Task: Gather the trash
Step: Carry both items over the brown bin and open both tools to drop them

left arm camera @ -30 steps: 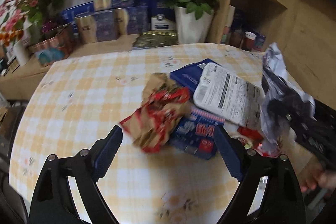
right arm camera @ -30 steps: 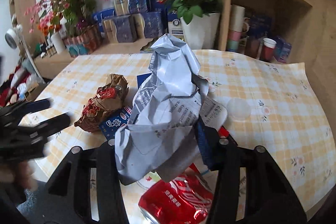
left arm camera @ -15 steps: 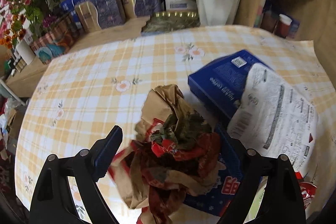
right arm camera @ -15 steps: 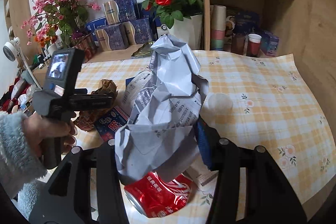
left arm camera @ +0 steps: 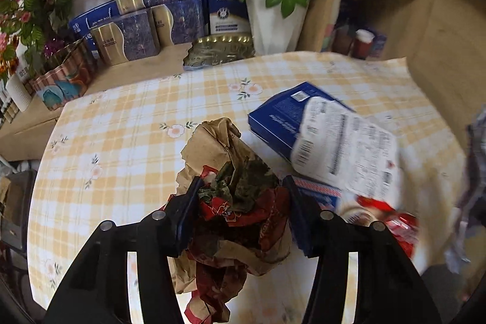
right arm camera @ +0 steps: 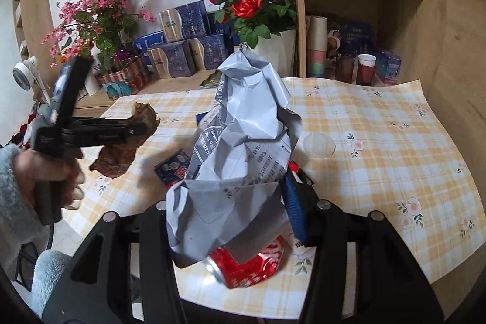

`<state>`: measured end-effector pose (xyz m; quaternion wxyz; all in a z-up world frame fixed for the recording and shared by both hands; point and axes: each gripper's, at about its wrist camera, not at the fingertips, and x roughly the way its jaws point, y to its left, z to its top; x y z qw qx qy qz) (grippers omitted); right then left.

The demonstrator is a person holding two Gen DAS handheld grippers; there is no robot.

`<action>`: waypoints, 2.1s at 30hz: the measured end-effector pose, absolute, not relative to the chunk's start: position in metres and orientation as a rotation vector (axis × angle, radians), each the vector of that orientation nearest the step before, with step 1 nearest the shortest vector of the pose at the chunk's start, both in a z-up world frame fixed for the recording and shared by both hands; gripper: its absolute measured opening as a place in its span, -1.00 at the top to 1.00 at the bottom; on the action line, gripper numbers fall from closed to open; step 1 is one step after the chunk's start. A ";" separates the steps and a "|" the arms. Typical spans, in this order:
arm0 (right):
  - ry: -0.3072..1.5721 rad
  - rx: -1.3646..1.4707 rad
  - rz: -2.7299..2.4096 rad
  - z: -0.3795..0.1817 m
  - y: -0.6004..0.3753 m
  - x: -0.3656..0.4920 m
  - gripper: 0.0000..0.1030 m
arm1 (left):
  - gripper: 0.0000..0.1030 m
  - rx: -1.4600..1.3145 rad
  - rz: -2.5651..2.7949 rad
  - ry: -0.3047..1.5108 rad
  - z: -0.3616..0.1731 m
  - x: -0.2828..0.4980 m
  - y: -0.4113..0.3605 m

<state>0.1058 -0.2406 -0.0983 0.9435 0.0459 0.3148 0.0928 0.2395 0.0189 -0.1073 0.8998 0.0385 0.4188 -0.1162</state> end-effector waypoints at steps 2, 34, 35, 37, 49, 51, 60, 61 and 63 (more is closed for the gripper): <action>0.636 0.089 0.196 -0.095 -0.237 0.095 0.02 | -0.02 0.061 -0.272 0.852 -0.096 0.213 0.025; 0.795 0.146 0.157 -0.159 -0.247 -0.061 0.01 | -0.05 0.068 -0.556 1.074 -0.246 -0.011 -0.033; 0.811 0.155 0.156 -0.163 -0.248 -0.062 0.01 | -0.06 0.076 -0.553 1.072 -0.250 -0.010 -0.034; 0.830 0.161 0.157 -0.168 -0.249 -0.064 0.01 | -0.06 0.064 -0.566 1.097 -0.263 -0.012 -0.037; 0.837 0.061 0.117 -0.187 -0.234 -0.066 0.00 | -0.78 0.043 -0.489 0.981 -0.251 -0.015 -0.025; 0.818 -0.053 0.118 -0.192 -0.220 -0.068 -0.01 | -0.84 0.026 -0.443 0.940 -0.239 -0.017 -0.012; 0.825 -0.148 0.278 -0.222 -0.176 -0.054 -0.05 | -0.88 0.041 -0.208 0.739 -0.189 -0.044 0.032; 0.830 -0.146 0.288 -0.225 -0.172 -0.052 -0.05 | -0.88 0.032 -0.190 0.741 -0.192 -0.045 0.035; 0.858 -0.139 0.308 -0.239 -0.163 -0.044 -0.02 | -0.88 0.005 -0.168 0.782 -0.199 -0.040 0.043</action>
